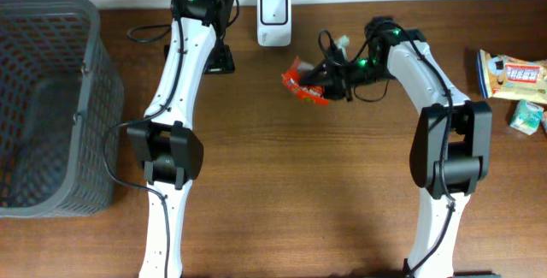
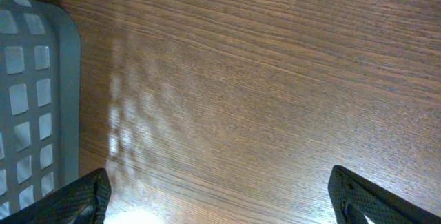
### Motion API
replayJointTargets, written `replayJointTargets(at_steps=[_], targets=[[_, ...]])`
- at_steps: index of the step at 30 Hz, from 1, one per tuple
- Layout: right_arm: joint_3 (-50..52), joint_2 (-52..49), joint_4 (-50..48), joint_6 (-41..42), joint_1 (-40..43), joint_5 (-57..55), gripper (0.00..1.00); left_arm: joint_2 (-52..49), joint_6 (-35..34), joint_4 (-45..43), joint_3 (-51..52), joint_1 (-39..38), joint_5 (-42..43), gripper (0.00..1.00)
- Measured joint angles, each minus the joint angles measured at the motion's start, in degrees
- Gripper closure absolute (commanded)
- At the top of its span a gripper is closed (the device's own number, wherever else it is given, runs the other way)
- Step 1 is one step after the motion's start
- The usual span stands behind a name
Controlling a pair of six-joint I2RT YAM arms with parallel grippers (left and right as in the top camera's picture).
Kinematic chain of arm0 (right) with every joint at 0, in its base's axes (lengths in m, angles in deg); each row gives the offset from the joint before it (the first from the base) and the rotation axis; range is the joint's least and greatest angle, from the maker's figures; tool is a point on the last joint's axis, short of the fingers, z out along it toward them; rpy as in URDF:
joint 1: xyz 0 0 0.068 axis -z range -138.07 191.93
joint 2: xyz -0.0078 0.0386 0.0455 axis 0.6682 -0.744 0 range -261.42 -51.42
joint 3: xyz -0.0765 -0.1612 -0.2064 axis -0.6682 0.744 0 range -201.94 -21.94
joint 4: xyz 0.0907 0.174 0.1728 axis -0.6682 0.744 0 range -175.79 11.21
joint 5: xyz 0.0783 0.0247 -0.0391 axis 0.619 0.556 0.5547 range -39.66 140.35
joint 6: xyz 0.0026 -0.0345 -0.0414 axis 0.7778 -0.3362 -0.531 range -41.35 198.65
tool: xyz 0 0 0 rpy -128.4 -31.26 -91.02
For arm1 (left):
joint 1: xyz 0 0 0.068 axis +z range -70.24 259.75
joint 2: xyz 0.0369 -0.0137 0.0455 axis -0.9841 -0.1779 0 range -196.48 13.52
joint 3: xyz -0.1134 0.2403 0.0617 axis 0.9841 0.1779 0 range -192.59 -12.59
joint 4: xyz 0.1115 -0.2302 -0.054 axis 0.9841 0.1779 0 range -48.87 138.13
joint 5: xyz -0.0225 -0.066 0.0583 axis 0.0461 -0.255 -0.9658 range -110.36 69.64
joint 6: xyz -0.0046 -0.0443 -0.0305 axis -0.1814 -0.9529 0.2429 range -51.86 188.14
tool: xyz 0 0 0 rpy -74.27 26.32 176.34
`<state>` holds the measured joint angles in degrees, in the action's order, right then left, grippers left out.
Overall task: Scan the item barcode
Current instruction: 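Lift the red candy bag toward the scanner with the right gripper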
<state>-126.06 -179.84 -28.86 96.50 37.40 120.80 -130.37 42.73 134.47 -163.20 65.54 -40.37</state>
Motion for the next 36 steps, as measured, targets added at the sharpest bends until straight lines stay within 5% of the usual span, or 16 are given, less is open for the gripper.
replayJointTargets(at_steps=[4, 7, 8, 9, 11, 25, 33, 34, 36], targets=[[0.07, 0.00, -13.07, 9.77, -0.92, -21.66, 0.63, 0.00, -0.02, -0.09, 0.00, 0.00, 0.00, 0.01], [-0.04, 0.00, -31.28, 18.99, -3.98, -33.29, 0.81, 0.00, -0.17, -0.04, 0.00, 0.00, 0.02, 0.01], [-0.17, 0.09, -34.40, 21.40, -5.46, -36.22, 0.78, 0.00, -0.20, 0.00, 0.00, 0.00, 0.02, 0.01], [-0.24, 0.11, -35.87, 23.54, -7.10, -39.65, 0.62, 0.00, -0.20, -0.02, 0.00, 0.00, 0.02, 0.01], [-0.26, 0.11, -34.42, 25.59, -9.38, -45.53, 0.45, 0.00, -0.17, 0.02, 0.00, 0.00, 0.02, 0.01], [-0.24, -6.10, -28.83, 23.45, -14.10, -68.87, 0.23, 0.00, -0.20, -0.02, 0.00, 0.00, 0.00, 0.01], [-2.60, -4.63, -6.51, 18.14, -13.62, -86.53, 0.21, 0.00, -0.20, -0.09, 0.02, 0.00, 0.00, 0.01], [-3.54, -4.02, -3.78, 15.47, -12.96, -87.25, 0.01, 0.00, -0.20, -0.07, 0.02, 0.00, 0.00, 0.01], [-6.21, -3.23, 0.11, 9.05, -12.70, -87.82, 0.01, 0.00, -0.20, -0.15, 0.02, 0.00, 0.00, 0.01]])
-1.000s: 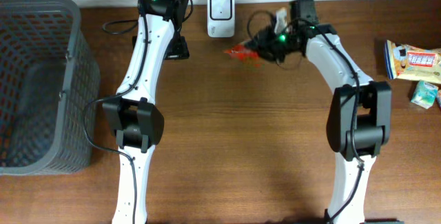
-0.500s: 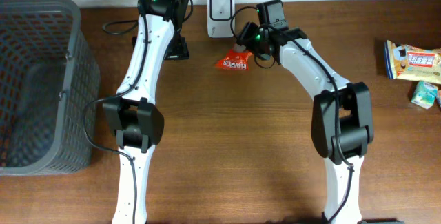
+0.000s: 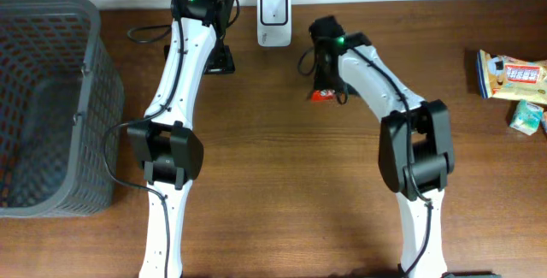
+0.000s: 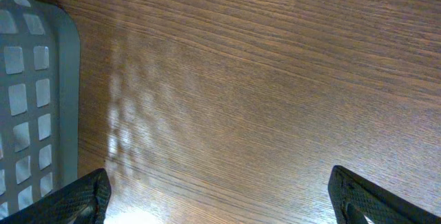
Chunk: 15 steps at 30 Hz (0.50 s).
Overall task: Scan the item barcode
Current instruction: 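Lift the red candy bag toward the scanner with the right gripper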
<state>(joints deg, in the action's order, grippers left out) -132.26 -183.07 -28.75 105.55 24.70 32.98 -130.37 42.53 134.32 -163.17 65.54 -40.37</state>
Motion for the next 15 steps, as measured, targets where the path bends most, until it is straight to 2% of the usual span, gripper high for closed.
replayJointTargets(at_steps=[2, 5, 6, 7, 8, 11, 12, 15], targets=[[-4.33, 1.64, 0.79, -11.72, -0.07, -0.48, 0.01, 0.00, 0.00, 0.04, 0.00, 0.00, 0.00, 0.01], [-5.27, 2.82, -1.11, -18.29, -0.07, -0.59, 0.00, 0.00, 0.00, 0.02, 0.00, 0.00, 0.00, 0.01], [-4.94, 2.82, -2.29, -20.33, -0.07, -0.33, 0.11, 0.00, 0.00, 0.02, 0.00, 0.00, 0.02, 0.01], [-4.50, 2.69, -3.04, -23.50, -0.07, 0.94, 0.25, 0.00, 0.00, 0.04, 0.00, 0.00, 0.00, 0.01], [-4.46, 2.25, -3.58, -25.00, -0.07, 1.97, 0.27, 0.00, 0.00, 0.02, 0.00, 0.00, 0.00, 0.01], [-4.35, 0.26, -4.92, -25.94, -0.07, 3.37, 0.27, 0.00, 0.00, 0.04, 0.00, 0.00, 0.00, 0.01], [-4.20, -1.25, -5.62, -25.55, -0.07, 3.80, 0.23, 0.00, 0.02, 0.04, 0.00, 0.00, 0.00, 0.01], [-3.91, -3.32, -6.29, -22.38, 0.22, 3.91, 0.21, 0.00, 0.02, 0.04, 0.00, 0.00, 0.00, 0.01]])
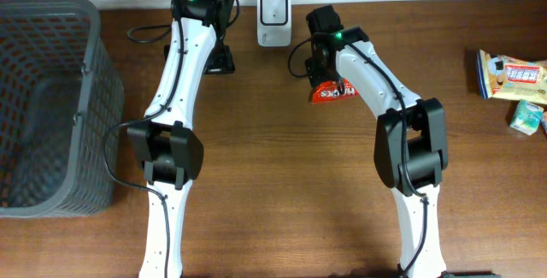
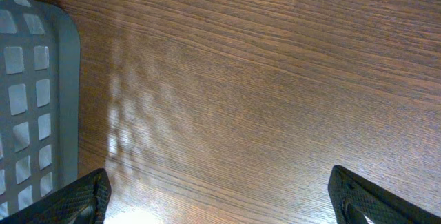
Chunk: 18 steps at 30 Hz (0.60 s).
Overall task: Scan the item barcode
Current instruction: 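Lift the red candy bag toward the scanner with the right gripper, then hold the red candy bag in front of the scanner window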
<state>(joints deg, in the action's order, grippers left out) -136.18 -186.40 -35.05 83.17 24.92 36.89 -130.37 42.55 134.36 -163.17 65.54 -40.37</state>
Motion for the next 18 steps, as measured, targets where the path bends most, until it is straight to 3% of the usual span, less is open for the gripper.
replayJointTargets(at_steps=[6, 8, 10, 12, 16, 18], targets=[[0.00, -2.49, 0.63, 5.29, 2.12, 0.04, 0.21, 0.00, -0.02, 0.00, 0.00, 0.00, 0.02, 0.01], [-0.02, -2.99, 1.88, 6.75, 2.60, 0.04, 0.16, 0.00, -0.02, -0.02, 0.00, 0.00, 0.00, 0.01], [-0.02, -2.99, 2.49, 8.46, 2.80, 0.09, 0.27, 0.00, -0.02, 0.00, 0.00, 0.00, 0.00, 0.01], [-0.02, -3.04, 2.58, 9.62, 2.91, 0.42, 0.57, 0.00, -0.02, 0.00, 0.00, 0.00, 0.02, 0.01], [-0.46, -3.08, 2.16, 10.58, 2.99, 0.24, 0.78, 0.00, -0.02, -0.02, 0.00, 0.00, 0.00, 0.01], [-1.88, -3.23, 2.36, 10.45, 3.02, 0.24, 0.80, 0.00, 0.00, 0.00, 0.00, 0.00, 0.00, 0.01]])
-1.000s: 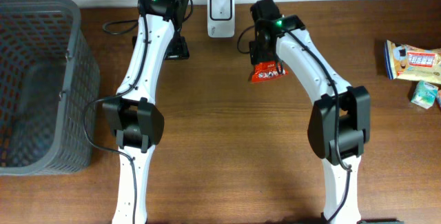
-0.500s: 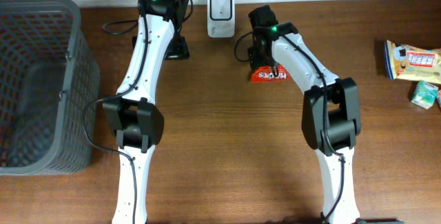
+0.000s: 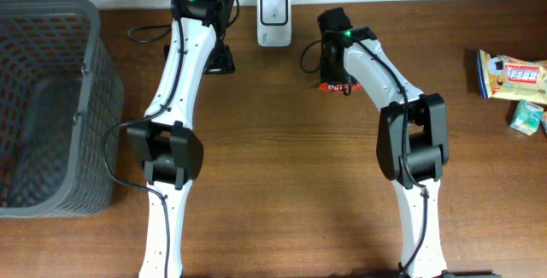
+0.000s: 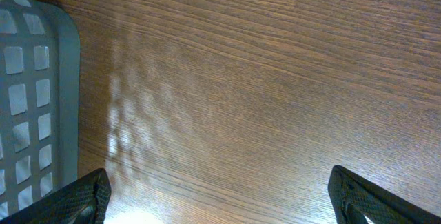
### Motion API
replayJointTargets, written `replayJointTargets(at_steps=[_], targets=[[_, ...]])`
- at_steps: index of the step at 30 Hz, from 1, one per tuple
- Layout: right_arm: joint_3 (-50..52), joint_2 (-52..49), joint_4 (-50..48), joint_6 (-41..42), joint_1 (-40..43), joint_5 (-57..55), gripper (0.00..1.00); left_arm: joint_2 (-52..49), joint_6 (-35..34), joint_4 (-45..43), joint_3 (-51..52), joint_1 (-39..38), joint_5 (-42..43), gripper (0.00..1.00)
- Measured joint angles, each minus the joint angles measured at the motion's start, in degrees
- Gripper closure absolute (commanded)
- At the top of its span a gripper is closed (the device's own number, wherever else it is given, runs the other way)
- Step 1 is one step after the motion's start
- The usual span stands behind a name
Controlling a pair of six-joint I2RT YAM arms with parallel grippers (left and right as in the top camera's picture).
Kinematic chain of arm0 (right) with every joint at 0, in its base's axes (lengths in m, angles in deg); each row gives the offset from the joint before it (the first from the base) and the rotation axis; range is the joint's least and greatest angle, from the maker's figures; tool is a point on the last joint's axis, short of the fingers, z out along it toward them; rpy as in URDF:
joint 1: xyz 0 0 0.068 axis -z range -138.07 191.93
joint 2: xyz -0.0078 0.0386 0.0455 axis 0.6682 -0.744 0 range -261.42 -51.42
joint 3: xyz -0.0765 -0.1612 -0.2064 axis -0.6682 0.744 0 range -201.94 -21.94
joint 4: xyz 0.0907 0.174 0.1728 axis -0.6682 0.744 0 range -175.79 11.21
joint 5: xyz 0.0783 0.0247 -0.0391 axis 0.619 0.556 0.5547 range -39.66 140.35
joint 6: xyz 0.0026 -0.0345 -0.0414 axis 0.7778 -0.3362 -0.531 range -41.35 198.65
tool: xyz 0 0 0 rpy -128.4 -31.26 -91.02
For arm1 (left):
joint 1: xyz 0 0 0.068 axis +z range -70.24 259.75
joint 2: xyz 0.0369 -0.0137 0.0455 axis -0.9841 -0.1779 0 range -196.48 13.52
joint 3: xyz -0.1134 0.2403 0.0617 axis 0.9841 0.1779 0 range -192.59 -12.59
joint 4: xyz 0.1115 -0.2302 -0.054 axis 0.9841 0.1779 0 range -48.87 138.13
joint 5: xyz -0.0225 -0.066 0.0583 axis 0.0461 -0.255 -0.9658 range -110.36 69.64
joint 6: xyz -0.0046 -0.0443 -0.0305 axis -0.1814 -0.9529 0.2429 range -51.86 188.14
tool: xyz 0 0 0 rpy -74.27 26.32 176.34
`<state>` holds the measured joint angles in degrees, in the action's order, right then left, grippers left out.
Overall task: Scan the item barcode
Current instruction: 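Hold the red candy bag in front of the scanner window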
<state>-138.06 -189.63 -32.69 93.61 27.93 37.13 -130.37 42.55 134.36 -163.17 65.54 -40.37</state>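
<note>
The white barcode scanner (image 3: 273, 8) stands at the back edge of the table. My right gripper (image 3: 333, 71) hangs just right of and in front of it, shut on a red snack packet (image 3: 331, 86). Only a thin red strip of the packet shows below the wrist. My left gripper (image 3: 220, 57) sits left of the scanner. In the left wrist view the left gripper (image 4: 220, 203) is open, its fingertips (image 4: 86, 196) wide apart over bare wood with nothing between them.
A grey mesh basket (image 3: 43, 98) fills the left side, and its corner (image 4: 34, 79) shows in the left wrist view. At the right edge lie a snack bag (image 3: 513, 74) and a small green-white carton (image 3: 528, 117). Black cables trail beside both wrists.
My right gripper has shifted slightly right. The red packet, whose printed face showed below the wrist, is now turned so only a thin strip shows. The left arm has not moved.
My right gripper first held the red packet out to the right of the scanner, its face visible. Then the wrist stood closer to the scanner with the packet mostly hidden, then its printed face showed, and now it is nearly hidden again. The left gripper stayed open and still.
</note>
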Motion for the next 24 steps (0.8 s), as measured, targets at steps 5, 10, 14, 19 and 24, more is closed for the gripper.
replayJointTargets(at_steps=[5, 10, 14, 19, 24], targets=[[-10.75, -2.43, 2.19, 0.07, 0.04, 1.36, 0.86, 0.00, -0.02, 0.00, 0.00, 0.00, 0.00, 0.01], [-16.02, -2.43, -8.66, 0.07, 0.20, 12.81, 0.88, 0.00, -0.02, 0.00, 0.00, 0.00, 0.02, 0.01], [-16.02, -2.49, -22.38, -2.84, -1.88, 20.26, 0.87, 0.00, -0.02, 0.07, 0.00, 0.00, 0.02, 0.01], [-16.04, -3.39, -25.97, -9.70, -7.69, 19.69, 0.87, 0.00, 0.00, 0.00, 0.00, 0.00, 0.00, 0.01], [-15.98, -5.79, -24.87, -11.06, -7.93, 17.99, 0.87, 0.00, -0.02, 0.00, 0.00, 0.00, 0.00, 0.01]])
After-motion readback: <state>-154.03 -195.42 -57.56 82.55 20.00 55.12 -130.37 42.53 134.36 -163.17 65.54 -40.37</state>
